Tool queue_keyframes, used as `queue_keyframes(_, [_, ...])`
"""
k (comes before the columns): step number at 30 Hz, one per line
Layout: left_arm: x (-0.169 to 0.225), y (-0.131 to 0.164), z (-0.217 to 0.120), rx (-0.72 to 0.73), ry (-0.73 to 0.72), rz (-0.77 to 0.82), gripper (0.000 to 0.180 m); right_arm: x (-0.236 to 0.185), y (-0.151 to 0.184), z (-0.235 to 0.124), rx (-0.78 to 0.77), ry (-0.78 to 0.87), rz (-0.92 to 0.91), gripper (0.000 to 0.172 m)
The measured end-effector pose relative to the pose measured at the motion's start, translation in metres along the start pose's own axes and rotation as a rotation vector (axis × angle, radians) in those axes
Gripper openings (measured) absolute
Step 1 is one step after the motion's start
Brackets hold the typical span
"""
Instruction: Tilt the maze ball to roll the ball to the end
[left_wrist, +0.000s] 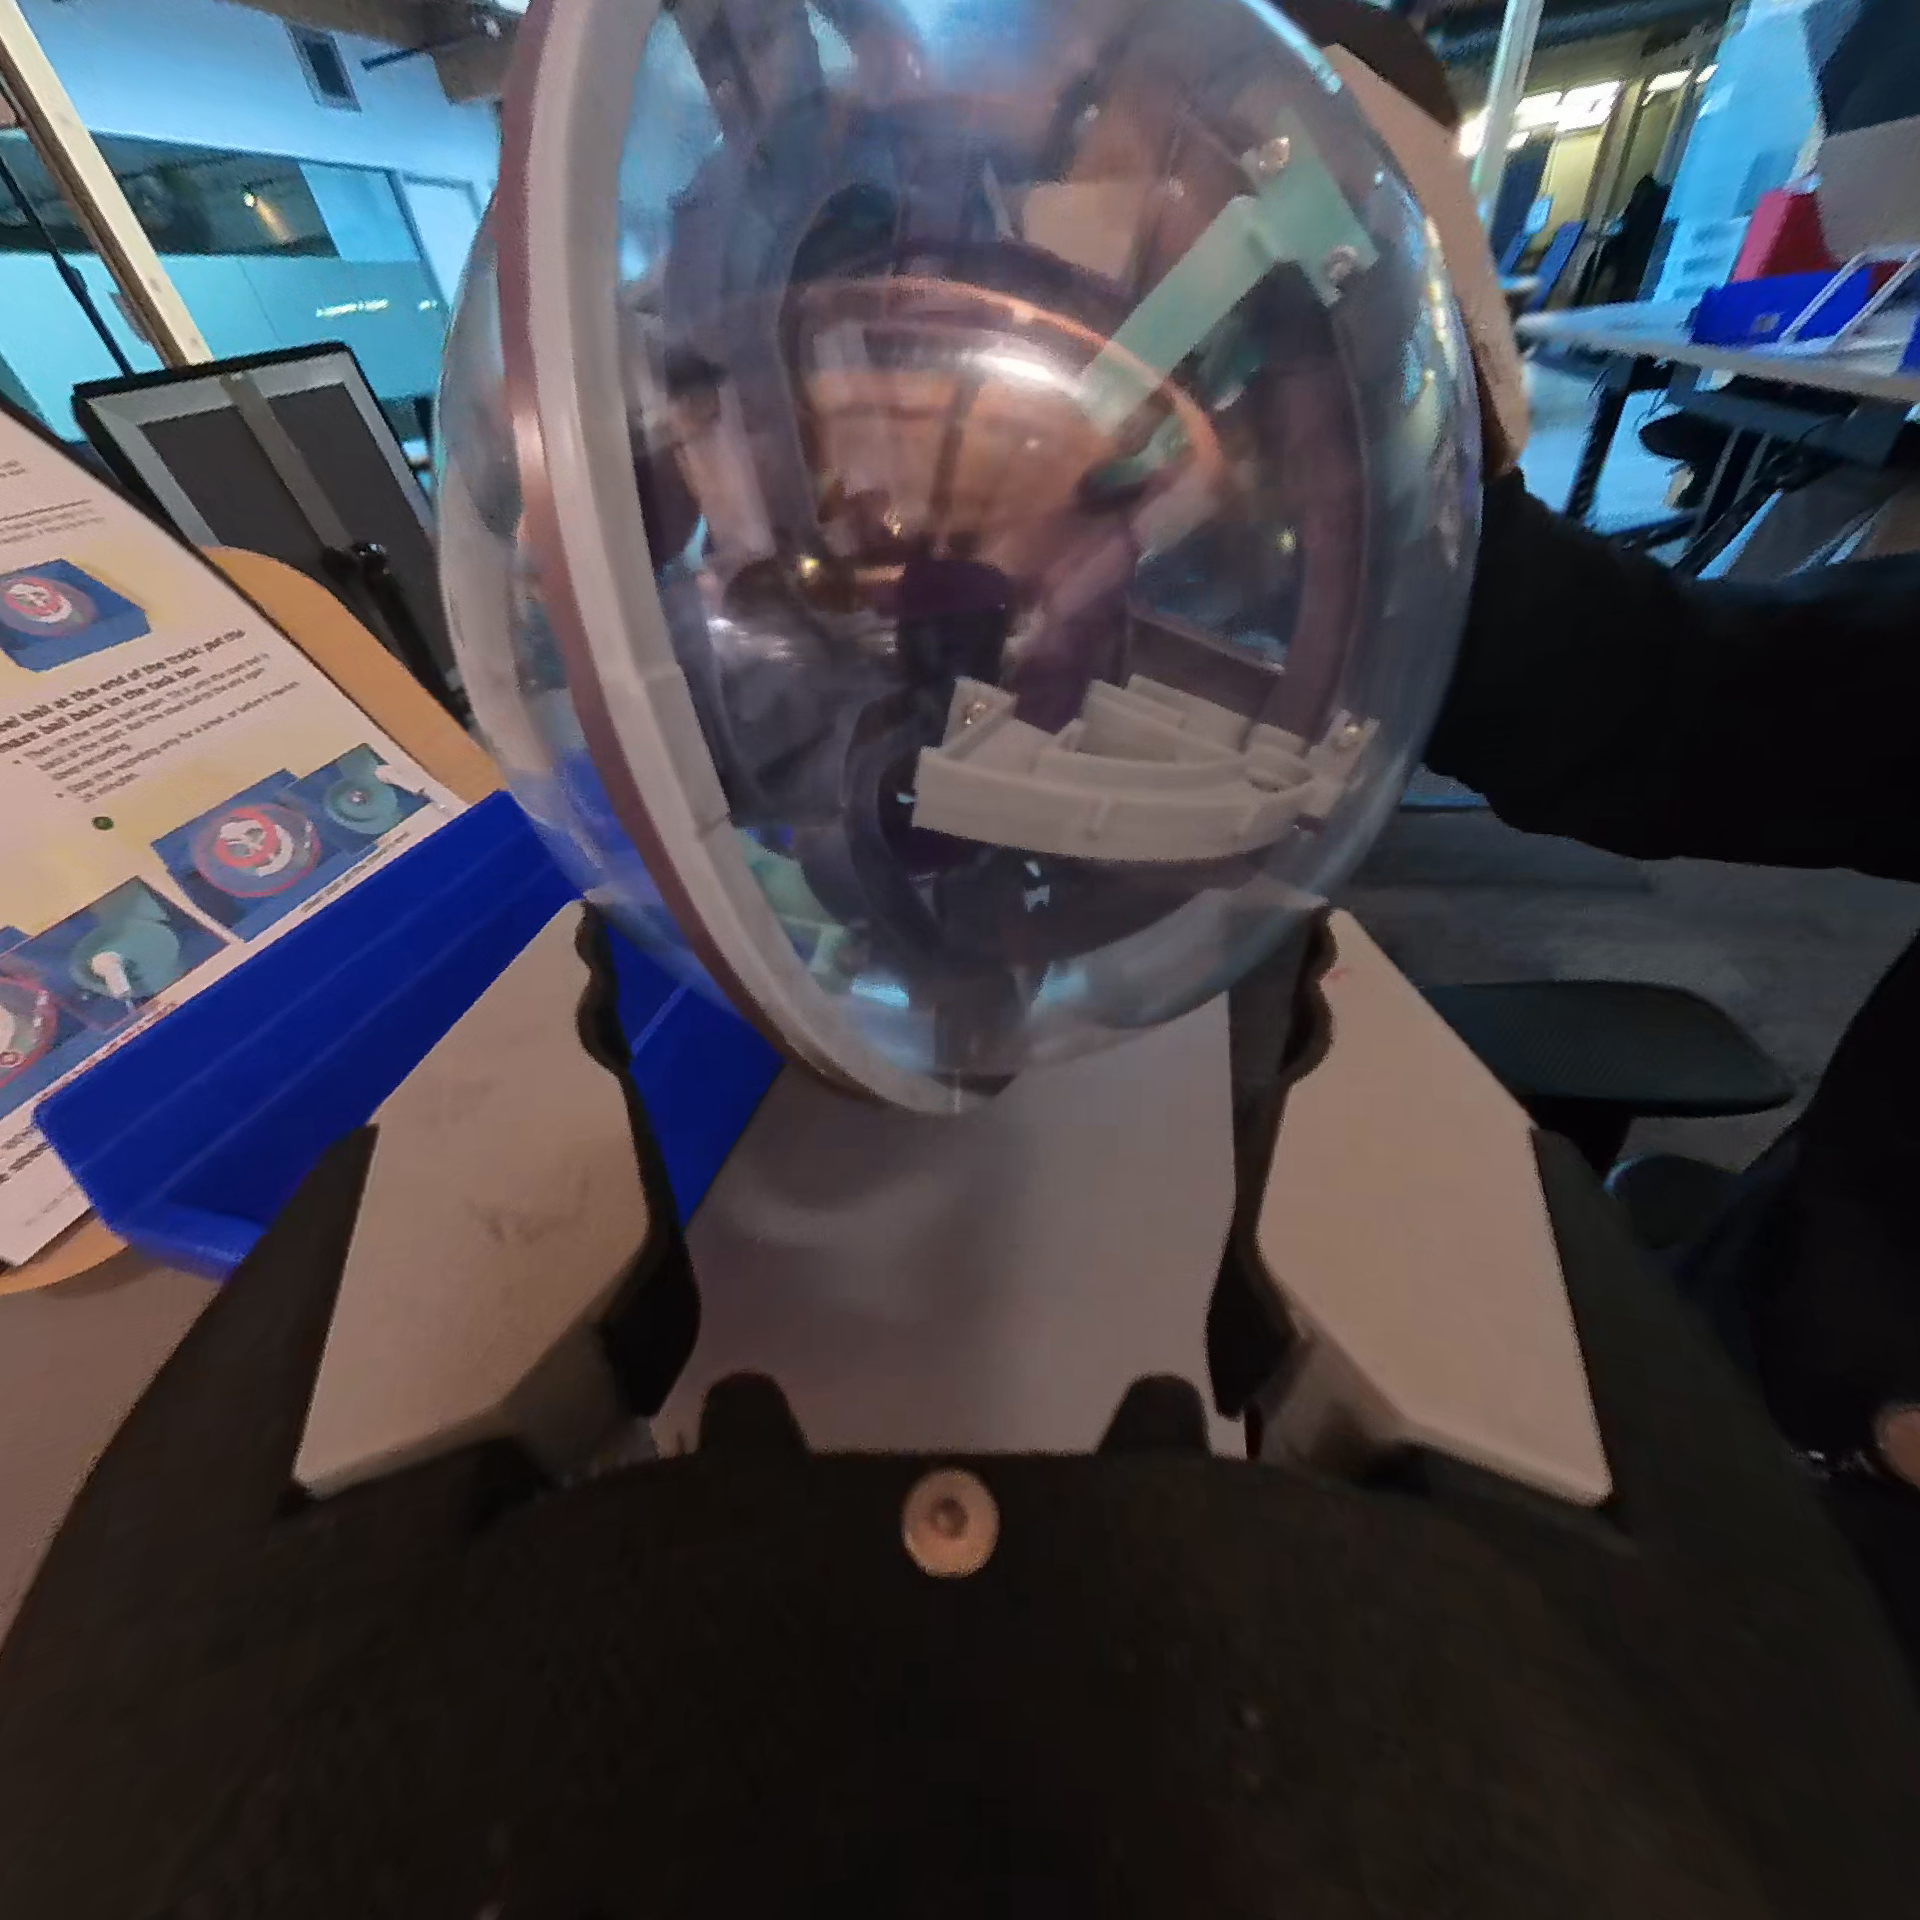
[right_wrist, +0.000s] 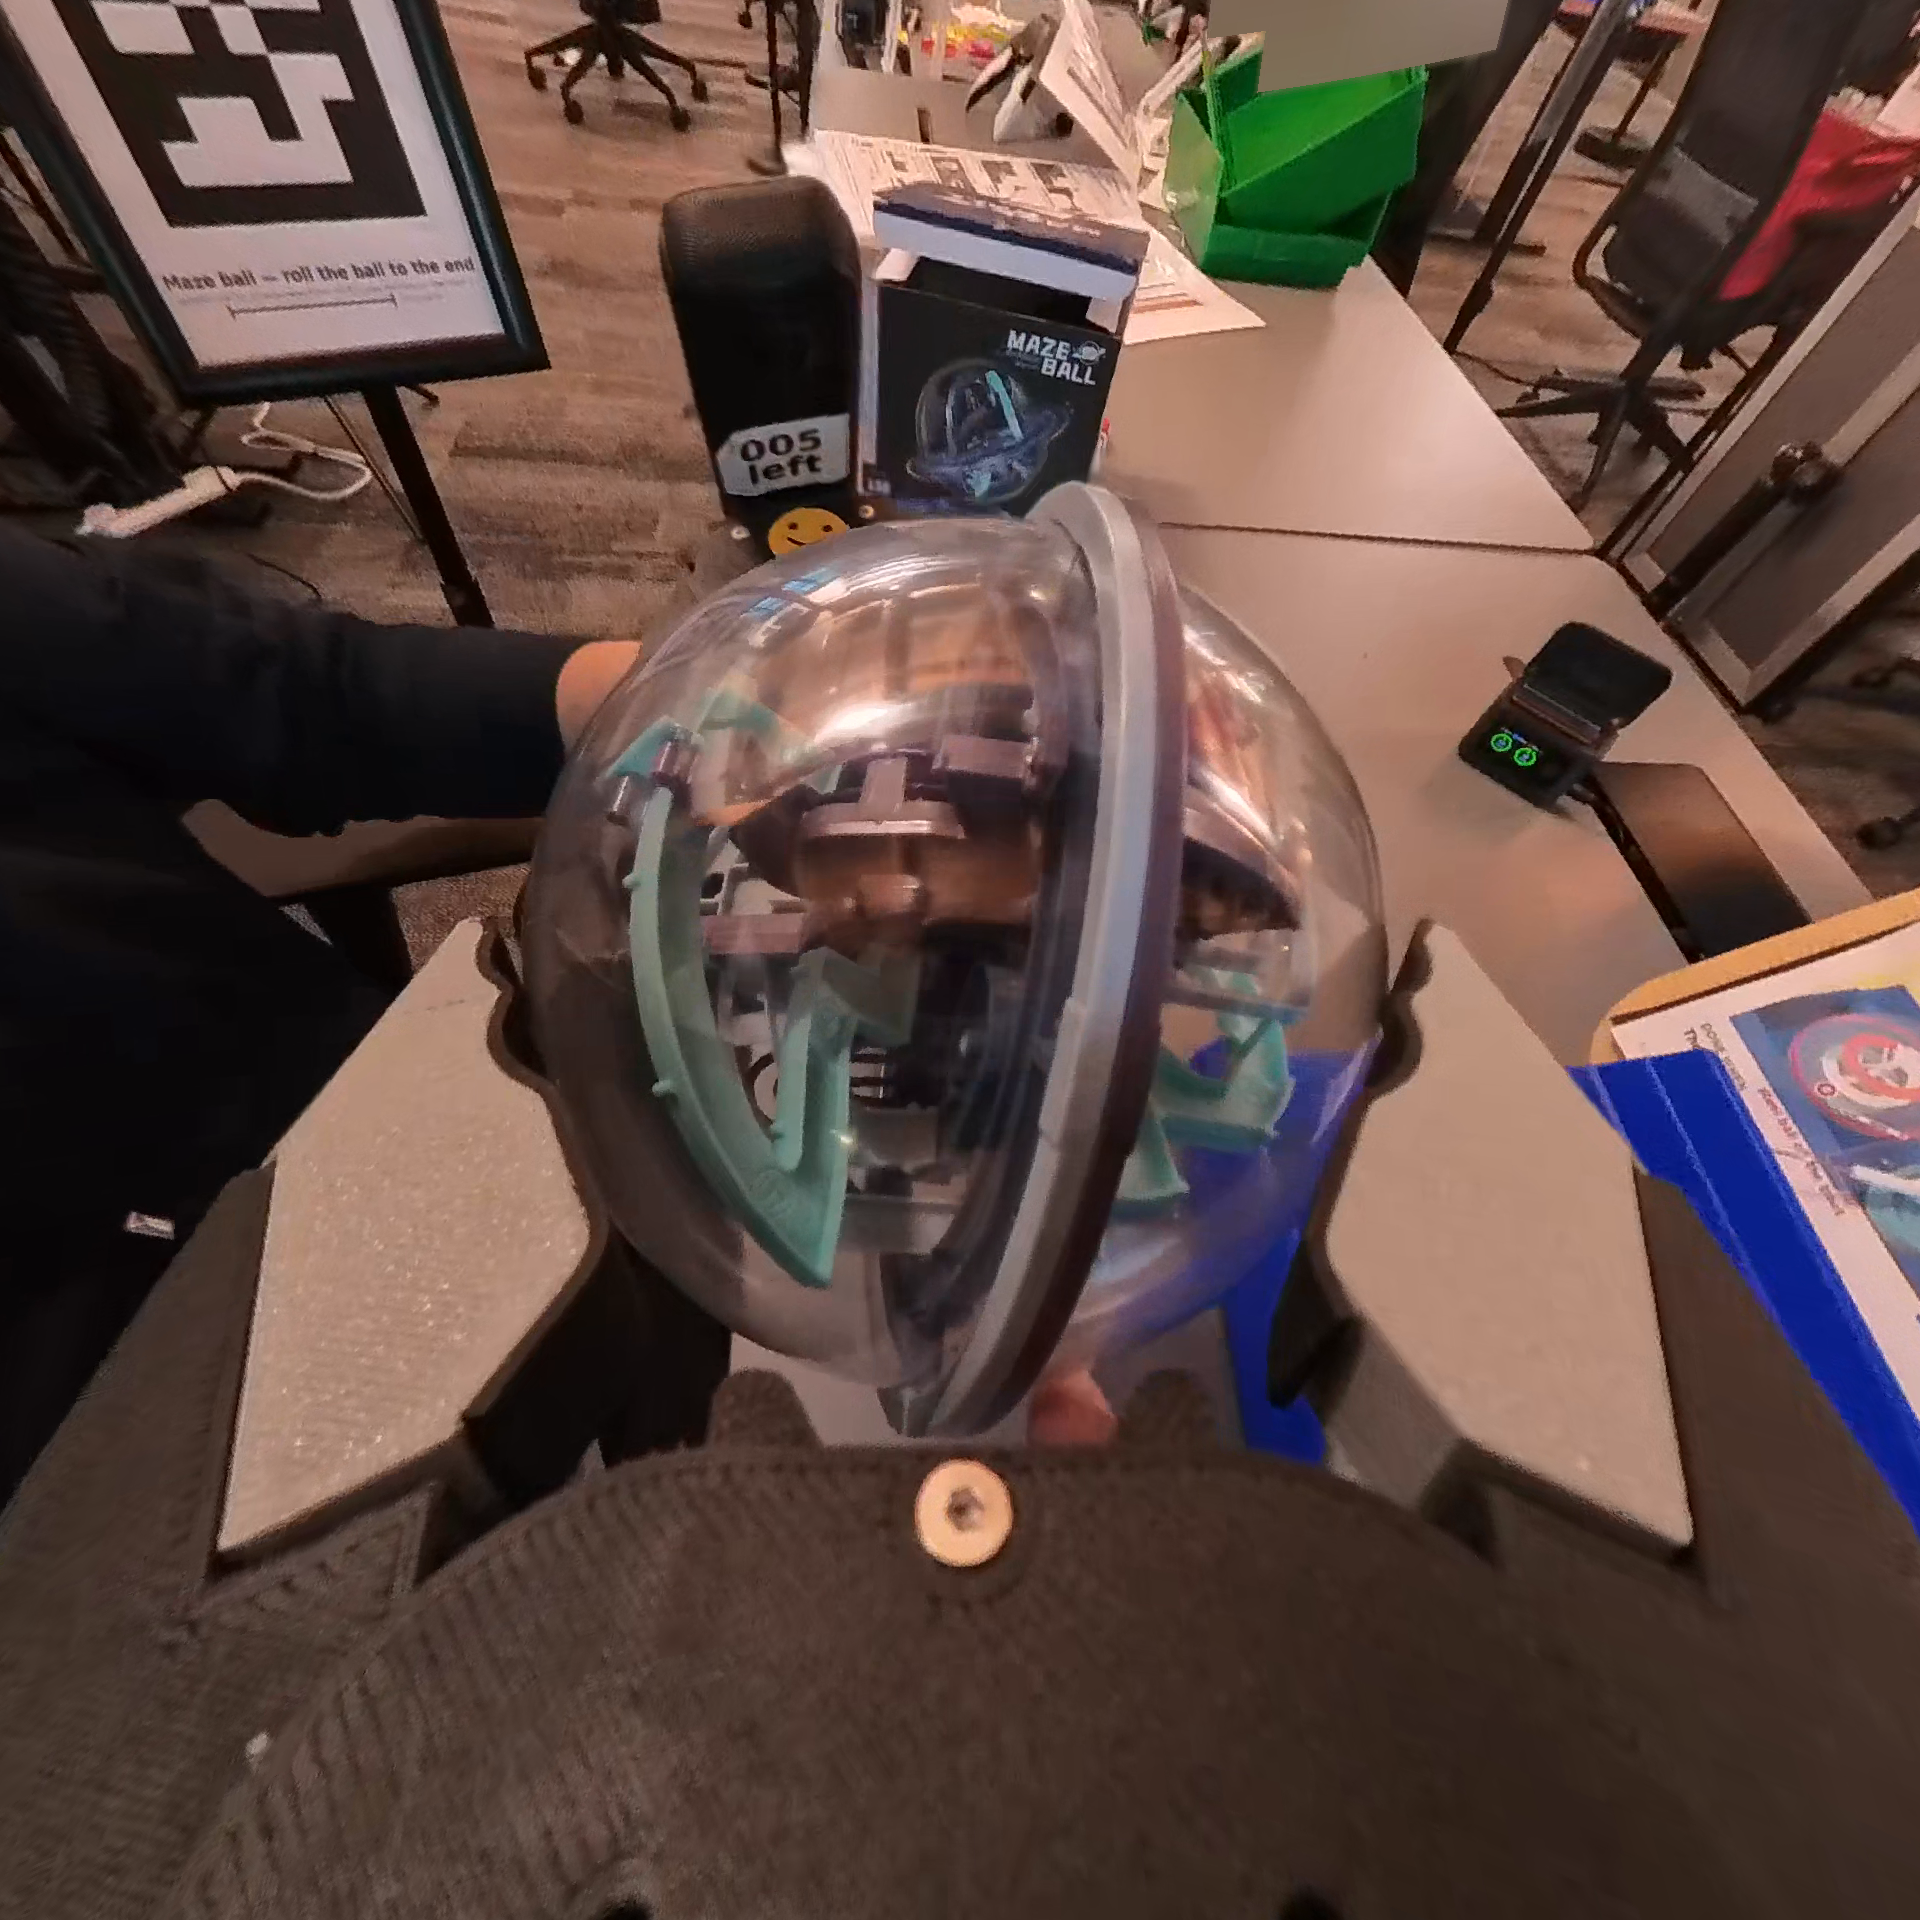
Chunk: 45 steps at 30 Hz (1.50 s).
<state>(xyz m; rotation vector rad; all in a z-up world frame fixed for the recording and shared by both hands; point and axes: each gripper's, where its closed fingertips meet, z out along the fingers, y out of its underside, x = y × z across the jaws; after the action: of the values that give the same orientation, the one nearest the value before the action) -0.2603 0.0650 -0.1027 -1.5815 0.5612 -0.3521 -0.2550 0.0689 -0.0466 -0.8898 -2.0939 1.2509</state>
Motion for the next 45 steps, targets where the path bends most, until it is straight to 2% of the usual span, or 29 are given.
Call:
queue_keyframes(6, [-0.004, -0.017, 0.005, 0.139, 0.038, 0.012, 0.127, 0.003, -0.016, -0.006, -0.087, 0.054, -0.023, 0.156])
queue_keyframes(16, [-0.004, -0.094, -0.001, 0.208, -0.012, 0.309, 0.126, -0.014, -0.084, -0.041, -0.159, 0.194, -0.307, 0.156])
queue_keyframes(21, [0.001, -0.113, 0.010, 0.243, 0.015, 0.298, 0.126, -0.015, -0.097, -0.057, -0.240, 0.231, -0.301, 0.156])
queue_keyframes(24, [0.007, -0.112, 0.015, 0.235, 0.027, 0.267, 0.126, -0.018, -0.094, -0.062, -0.261, 0.226, -0.269, 0.155])
queue_keyframes(35, [0.014, -0.078, 0.042, 0.190, 0.072, 0.176, 0.126, -0.014, -0.055, -0.065, -0.368, 0.224, -0.176, 0.156])
queue_keyframes(45, [0.018, -0.069, 0.045, 0.188, 0.107, 0.080, 0.127, -0.009, -0.040, -0.067, -0.306, 0.183, -0.065, 0.156])
